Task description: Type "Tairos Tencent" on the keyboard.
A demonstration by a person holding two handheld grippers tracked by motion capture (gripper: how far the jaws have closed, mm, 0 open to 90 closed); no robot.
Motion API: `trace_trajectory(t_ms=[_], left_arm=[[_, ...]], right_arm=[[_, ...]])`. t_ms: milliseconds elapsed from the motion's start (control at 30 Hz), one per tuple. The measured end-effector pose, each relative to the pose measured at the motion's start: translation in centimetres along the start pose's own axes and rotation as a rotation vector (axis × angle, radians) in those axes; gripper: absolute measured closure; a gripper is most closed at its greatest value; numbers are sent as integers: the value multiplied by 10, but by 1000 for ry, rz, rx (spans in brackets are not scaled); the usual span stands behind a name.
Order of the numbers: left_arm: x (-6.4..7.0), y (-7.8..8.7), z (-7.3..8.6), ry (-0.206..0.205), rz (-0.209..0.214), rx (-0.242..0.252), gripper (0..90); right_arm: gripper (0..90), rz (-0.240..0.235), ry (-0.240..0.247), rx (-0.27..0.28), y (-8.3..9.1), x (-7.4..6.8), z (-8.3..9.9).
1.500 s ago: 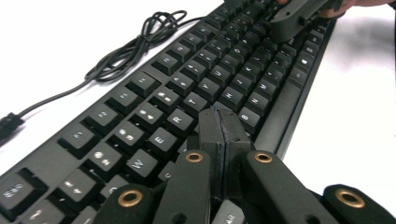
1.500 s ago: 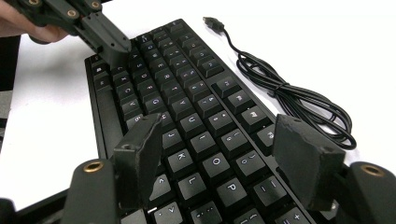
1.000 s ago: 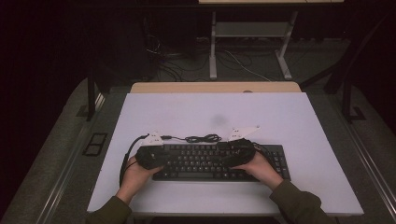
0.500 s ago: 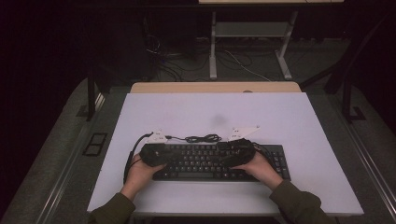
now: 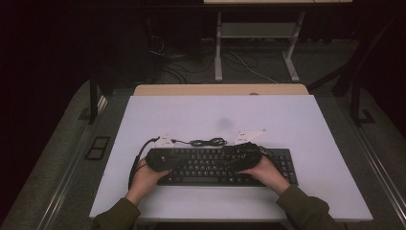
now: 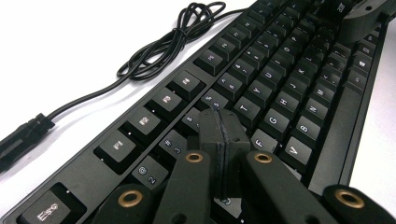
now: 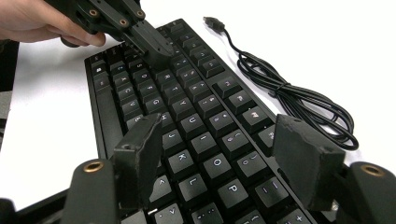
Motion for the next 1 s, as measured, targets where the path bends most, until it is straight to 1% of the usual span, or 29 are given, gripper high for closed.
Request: trace_trajectory(t_ms=[67,267,333,433,500,567,667,700,733,833,867,1000], left_arm=[[0,0,0,6,7,3,893],[0,1,0,-1,7,1,893],[0,3,-1,4,13,16,893],[1,7,-2,-2,14,30,891],[0,10,-3,-2,15,42,851],[1,12,-3,-15,12,50,780],[1,14,-3,-4,10,66,665],[1,15,-3,-10,11,63,632],[0,15,-3,-15,7,62,601],[0,16,-3,-11,-7,66,502],[1,16,-3,-8,-11,68,465],[1,18,-4,-16,-31,73,355]], right_arm=[[328,0,0,0,0,0,0],[328,1,-1,1,1,0,0],[328,2,-3,2,1,0,0],[328,2,-3,2,1,0,0],[328,2,-5,4,1,0,0],[328,3,-5,5,1,1,0],[328,1,-2,6,1,0,-1],[329,2,-3,7,1,0,-1],[329,1,-3,7,0,0,-1],[338,-1,-6,7,0,-1,-2],[347,-5,-5,7,0,-2,-2],[392,-24,-15,11,0,-4,-3]])
Point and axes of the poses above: each handheld gripper's, and its own axes: y roughly backward along the jaws, z roughly out of its underside, x roughly to its right, the point moved 3 cm from there along -y, roughly forward along the jaws, and after that the axes turned 2 degrees about z, right-handed, at the moved point
